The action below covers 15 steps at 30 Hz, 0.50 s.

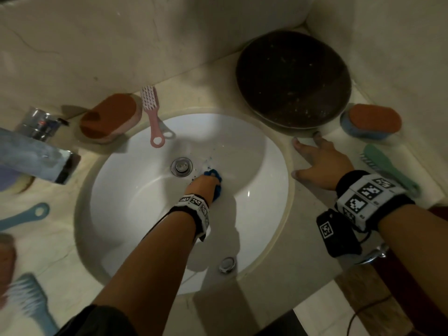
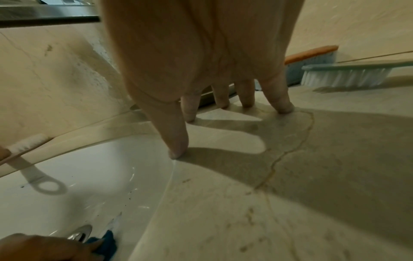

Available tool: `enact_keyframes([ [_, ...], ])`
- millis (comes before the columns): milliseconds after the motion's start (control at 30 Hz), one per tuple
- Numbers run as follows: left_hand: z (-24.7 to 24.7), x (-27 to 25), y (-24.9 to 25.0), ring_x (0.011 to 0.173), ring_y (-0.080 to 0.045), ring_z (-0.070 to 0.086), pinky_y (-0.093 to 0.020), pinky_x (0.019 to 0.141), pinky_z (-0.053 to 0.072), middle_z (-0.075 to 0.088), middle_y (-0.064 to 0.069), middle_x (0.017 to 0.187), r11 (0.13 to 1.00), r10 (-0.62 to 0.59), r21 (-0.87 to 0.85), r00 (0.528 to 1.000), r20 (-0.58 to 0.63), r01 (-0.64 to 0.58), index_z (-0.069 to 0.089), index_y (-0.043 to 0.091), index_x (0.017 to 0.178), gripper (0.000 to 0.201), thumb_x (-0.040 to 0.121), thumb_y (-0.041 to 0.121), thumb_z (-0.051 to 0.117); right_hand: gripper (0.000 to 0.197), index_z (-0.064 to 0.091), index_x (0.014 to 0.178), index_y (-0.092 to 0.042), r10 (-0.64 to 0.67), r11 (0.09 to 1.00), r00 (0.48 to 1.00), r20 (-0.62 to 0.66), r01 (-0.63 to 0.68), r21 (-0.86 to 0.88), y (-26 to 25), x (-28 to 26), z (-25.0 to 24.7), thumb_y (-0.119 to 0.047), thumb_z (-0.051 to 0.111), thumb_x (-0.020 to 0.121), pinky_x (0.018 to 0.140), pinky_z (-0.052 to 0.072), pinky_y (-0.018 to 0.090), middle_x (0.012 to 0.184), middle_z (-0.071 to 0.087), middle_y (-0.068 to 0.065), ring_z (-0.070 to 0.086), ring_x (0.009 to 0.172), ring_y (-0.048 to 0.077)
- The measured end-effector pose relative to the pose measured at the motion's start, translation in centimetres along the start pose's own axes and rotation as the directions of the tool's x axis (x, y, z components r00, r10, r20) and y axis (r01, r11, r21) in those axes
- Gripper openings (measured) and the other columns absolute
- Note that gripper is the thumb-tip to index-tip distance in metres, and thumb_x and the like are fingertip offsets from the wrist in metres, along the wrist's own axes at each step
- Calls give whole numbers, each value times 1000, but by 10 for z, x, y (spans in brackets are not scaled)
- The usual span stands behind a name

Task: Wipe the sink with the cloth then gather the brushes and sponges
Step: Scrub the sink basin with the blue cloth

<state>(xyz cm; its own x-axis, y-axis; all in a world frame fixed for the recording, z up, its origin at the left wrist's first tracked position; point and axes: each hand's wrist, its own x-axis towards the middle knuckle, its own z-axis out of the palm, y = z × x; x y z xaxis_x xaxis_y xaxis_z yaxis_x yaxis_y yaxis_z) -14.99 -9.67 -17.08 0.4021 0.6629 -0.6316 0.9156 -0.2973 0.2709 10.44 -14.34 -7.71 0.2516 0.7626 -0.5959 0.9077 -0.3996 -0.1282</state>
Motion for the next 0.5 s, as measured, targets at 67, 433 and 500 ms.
enact_keyframes([
  [67, 3, -3, 2, 122, -32, 50, -30, 102, 37, 49, -15, 137, 999, 27, -46, 999, -37, -29, 47, 13, 137, 43, 94, 8, 48, 83, 7, 147, -42, 4, 1000, 1000, 13, -4, -6, -2, -3, 0, -44, 61, 84, 117, 16, 45, 159, -6, 9, 2, 145, 40],
  [433, 19, -5, -18, 128, -33, 45, -33, 111, 32, 44, -16, 142, 990, 37, 129, 990, 139, -55, 44, 15, 138, 41, 97, 18, 47, 91, 0, 151, -23, -50, 996, 997, -64, 46, -72, -29, -14, 18, -23, 63, 85, 119, 16, 40, 160, -3, 3, 5, 146, 30],
  [500, 15, -5, -24, 124, -32, 48, -34, 106, 37, 48, -16, 137, 995, -19, 97, 994, 103, 9, 48, 14, 135, 39, 96, 12, 45, 85, 6, 151, -20, -38, 998, 998, -52, 35, -57, -32, -12, 14, -23, 61, 86, 118, 20, 39, 159, 2, 5, 11, 144, 31],
])
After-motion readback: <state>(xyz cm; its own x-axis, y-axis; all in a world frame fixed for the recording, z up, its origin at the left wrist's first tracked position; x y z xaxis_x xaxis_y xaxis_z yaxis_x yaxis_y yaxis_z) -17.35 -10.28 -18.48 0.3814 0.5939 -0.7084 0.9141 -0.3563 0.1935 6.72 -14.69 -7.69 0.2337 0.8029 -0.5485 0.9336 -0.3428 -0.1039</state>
